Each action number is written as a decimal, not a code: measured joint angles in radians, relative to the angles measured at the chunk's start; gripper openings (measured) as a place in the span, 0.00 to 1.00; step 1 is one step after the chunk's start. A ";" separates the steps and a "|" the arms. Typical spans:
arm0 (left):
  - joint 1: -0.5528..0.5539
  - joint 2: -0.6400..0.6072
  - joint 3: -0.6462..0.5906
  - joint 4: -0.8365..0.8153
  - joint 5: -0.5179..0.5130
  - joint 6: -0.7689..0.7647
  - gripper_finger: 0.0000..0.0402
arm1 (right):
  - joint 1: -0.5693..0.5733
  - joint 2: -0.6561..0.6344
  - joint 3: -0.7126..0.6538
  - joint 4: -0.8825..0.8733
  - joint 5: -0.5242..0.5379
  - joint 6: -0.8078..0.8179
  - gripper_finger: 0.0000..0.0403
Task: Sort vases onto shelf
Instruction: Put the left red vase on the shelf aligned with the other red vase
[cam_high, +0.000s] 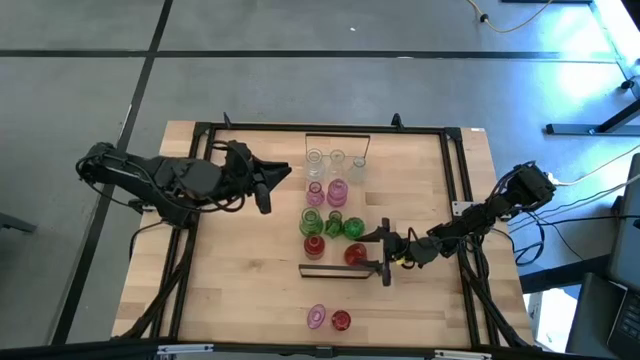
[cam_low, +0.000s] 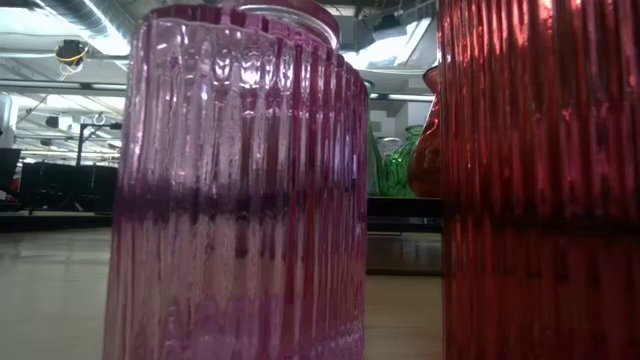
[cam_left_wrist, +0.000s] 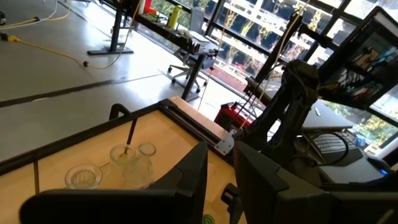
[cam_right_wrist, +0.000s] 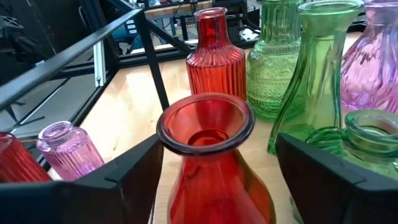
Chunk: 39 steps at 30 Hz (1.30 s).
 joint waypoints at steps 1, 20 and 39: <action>0.000 0.003 0.000 0.000 0.004 -0.001 0.18 | 0.000 0.000 0.000 0.000 -0.006 0.001 0.74; 0.001 0.011 0.000 0.009 0.010 -0.002 0.18 | 0.002 -0.001 0.000 -0.067 0.002 0.041 0.70; 0.002 0.011 0.000 0.008 0.010 0.007 0.18 | 0.001 -0.169 0.001 -0.393 0.012 0.104 0.70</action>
